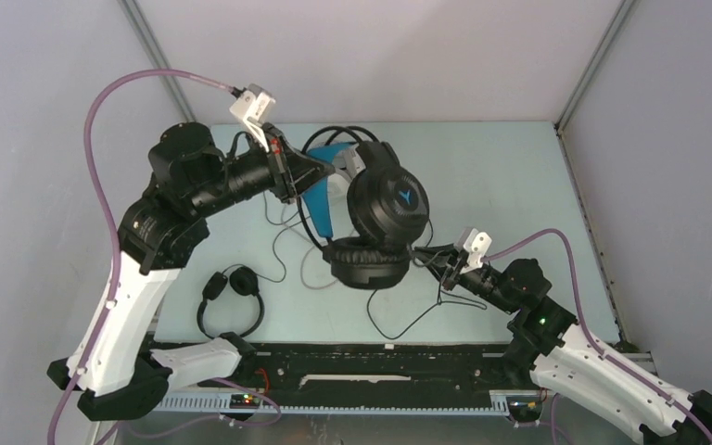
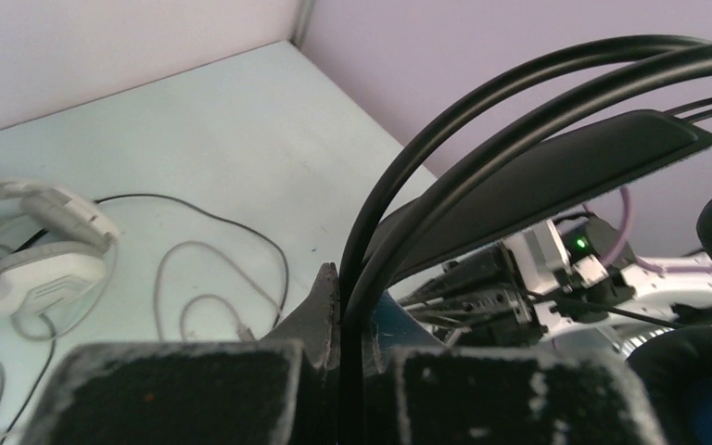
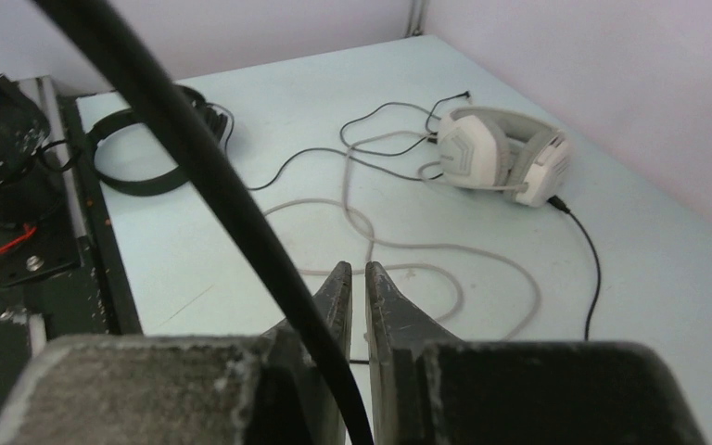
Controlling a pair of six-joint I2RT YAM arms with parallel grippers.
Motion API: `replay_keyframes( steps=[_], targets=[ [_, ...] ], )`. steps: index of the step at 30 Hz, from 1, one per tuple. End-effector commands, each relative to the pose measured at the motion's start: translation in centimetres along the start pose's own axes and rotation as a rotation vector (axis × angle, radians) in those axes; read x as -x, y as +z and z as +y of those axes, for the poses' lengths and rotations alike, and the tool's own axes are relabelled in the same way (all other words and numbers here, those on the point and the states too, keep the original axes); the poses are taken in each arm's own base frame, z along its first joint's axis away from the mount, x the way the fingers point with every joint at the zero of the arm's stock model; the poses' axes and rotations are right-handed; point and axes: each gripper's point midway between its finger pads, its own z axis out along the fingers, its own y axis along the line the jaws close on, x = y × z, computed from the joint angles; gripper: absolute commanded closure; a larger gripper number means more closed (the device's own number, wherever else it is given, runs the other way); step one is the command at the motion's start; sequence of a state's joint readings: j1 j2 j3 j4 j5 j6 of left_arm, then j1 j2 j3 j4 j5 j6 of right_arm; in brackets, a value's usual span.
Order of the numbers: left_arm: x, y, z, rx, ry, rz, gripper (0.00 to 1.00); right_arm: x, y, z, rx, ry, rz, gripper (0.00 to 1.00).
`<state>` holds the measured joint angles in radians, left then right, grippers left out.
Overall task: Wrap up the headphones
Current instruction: Pick up the headphones from the center of the board, then wrap the headphones cable around the headphones.
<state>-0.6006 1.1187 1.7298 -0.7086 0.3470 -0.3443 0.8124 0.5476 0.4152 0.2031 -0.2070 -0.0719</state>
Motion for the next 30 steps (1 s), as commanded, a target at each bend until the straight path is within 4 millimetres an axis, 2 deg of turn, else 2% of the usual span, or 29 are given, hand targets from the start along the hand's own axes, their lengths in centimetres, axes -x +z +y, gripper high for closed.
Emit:
replay_keyframes(
  steps=[1, 3, 9, 13, 15, 19, 26, 30],
  targets=[
    [-0.6, -0.5, -3.5, -0.212, -0.049, -0.017, 1.0, 3.3, 0.2, -0.6, -0.015, 0.005, -0.127, 0.94],
    [-1.7, -0.2, -3.7, -0.251, -0.073, -0.004, 1.0, 3.7, 0.4, -0.4, -0.002, 0.005, -0.134, 1.0],
    [-4.8, 1.1, -3.8, -0.338, -0.134, 0.062, 1.0, 3.9, 0.9, -0.4, 0.001, 0.041, -0.101, 1.0],
    [-6.5, 2.0, -2.4, -0.296, -0.13, 0.106, 1.0, 3.7, 1.0, -0.4, 0.0, 0.086, -0.085, 1.0],
    [-7.0, 2.1, -2.4, -0.303, -0.14, 0.123, 1.0, 3.4, 1.1, -0.5, -0.004, 0.093, -0.076, 1.0],
    [-7.3, 2.1, -2.3, -0.303, -0.165, 0.099, 1.0, 2.8, 1.4, -0.9, -0.026, 0.11, -0.053, 0.98],
    [-6.4, 2.0, -2.4, -0.309, -0.216, 0.008, 1.0, 0.7, 1.8, 1.6, 0.092, 0.147, 0.023, 0.82],
    [-6.3, 2.7, -2.8, -0.352, -0.258, 0.011, 1.0, 0.4, 2.4, 2.2, 0.094, 0.145, 0.012, 0.77]
  ],
)
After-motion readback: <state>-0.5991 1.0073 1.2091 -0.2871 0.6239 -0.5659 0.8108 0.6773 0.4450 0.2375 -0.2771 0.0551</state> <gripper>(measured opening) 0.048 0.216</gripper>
